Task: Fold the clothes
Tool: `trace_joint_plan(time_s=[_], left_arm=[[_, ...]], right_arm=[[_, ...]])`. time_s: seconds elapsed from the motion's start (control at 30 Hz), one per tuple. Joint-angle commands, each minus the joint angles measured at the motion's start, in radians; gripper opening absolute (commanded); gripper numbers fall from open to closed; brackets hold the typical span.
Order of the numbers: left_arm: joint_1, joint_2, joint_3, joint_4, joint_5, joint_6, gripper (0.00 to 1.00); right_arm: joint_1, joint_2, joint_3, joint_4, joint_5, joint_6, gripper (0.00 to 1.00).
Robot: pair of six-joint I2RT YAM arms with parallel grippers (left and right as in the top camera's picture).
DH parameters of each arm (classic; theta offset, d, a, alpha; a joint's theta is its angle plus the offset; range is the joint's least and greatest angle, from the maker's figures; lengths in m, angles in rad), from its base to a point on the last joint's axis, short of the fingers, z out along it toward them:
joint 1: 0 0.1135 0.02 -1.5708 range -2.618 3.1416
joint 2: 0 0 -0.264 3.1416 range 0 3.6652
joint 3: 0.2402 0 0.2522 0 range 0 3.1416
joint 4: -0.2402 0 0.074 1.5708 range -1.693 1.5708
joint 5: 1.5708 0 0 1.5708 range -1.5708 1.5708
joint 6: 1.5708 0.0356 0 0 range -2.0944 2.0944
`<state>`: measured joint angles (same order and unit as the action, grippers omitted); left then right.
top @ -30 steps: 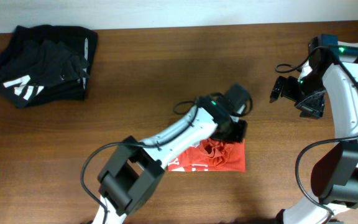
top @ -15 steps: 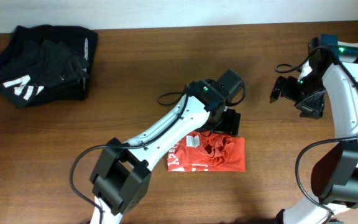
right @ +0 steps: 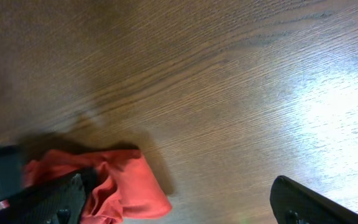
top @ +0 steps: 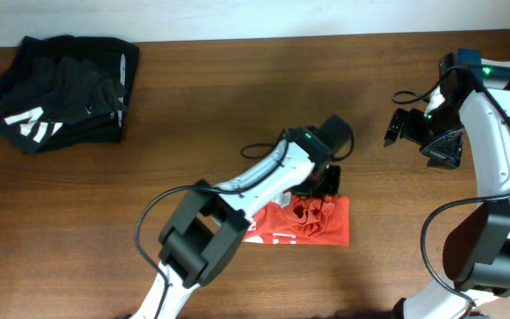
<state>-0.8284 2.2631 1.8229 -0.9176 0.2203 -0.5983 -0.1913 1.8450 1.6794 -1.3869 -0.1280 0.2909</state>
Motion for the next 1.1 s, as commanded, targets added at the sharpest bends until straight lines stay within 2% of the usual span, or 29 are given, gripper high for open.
trace_joint_plan(time_s=[0.0,0.07,0.13,0.17,0.23,0.3,0.37,0.43,0.5,0.57,0.63,0.77,0.9,0.97,1.0,1.07], left_arm=[[-0.058,0.005,0.049,0.003,0.038,0.073,0.0],[-0.079,0.003,0.099,0.013,0.039,0.13,0.07],[-0.079,0.003,0.108,-0.016,0.052,0.137,0.32],[-0.079,0.003,0.137,-0.069,0.091,0.137,0.4],[-0.08,0.001,0.208,-0.149,0.139,0.153,0.47],[-0.081,-0.01,0.407,-0.383,0.15,0.212,0.64],[-0.076,-0.02,0.516,-0.569,0.044,0.21,0.65],[-0.074,-0.023,0.544,-0.734,-0.11,0.204,0.65],[-0.08,-0.021,0.512,-0.771,-0.142,0.264,0.67],[-0.082,-0.018,0.447,-0.771,-0.193,0.249,0.69],[-0.081,-0.018,0.362,-0.742,-0.274,0.207,0.68],[-0.081,-0.018,0.183,-0.584,-0.262,0.195,0.67],[-0.081,-0.018,0.073,-0.495,-0.217,0.195,0.54],[-0.082,-0.018,0.074,-0.488,-0.225,0.195,0.13],[-0.082,-0.018,0.079,-0.49,-0.224,0.195,0.0],[-0.084,-0.037,0.125,-0.559,-0.224,0.187,0.0]], right_arm=[[-0.006,-0.006,0.016,-0.001,0.006,0.002,0.99],[-0.006,-0.006,0.016,0.0,0.006,0.002,0.99],[-0.006,-0.006,0.016,0.0,0.006,0.002,0.99],[-0.006,-0.006,0.016,-0.001,0.006,0.002,0.99],[-0.006,-0.006,0.016,-0.001,0.006,0.001,0.99],[-0.006,-0.006,0.016,-0.001,0.006,0.002,0.99],[-0.006,-0.006,0.016,-0.001,0.006,0.002,0.99],[-0.006,-0.006,0.016,-0.001,0.006,0.002,0.99],[-0.006,-0.006,0.016,-0.001,0.006,0.002,0.99],[-0.006,-0.006,0.016,-0.001,0.006,0.002,0.99],[-0.006,-0.006,0.016,-0.001,0.006,0.002,0.99],[-0.006,-0.006,0.016,-0.001,0.006,0.002,0.99],[-0.006,-0.006,0.016,-0.001,0.006,0.002,0.99],[-0.006,-0.006,0.016,-0.001,0.006,0.002,0.99],[-0.006,-0.006,0.016,-0.001,0.006,0.002,0.99],[-0.006,-0.006,0.016,0.0,0.006,0.002,0.99]])
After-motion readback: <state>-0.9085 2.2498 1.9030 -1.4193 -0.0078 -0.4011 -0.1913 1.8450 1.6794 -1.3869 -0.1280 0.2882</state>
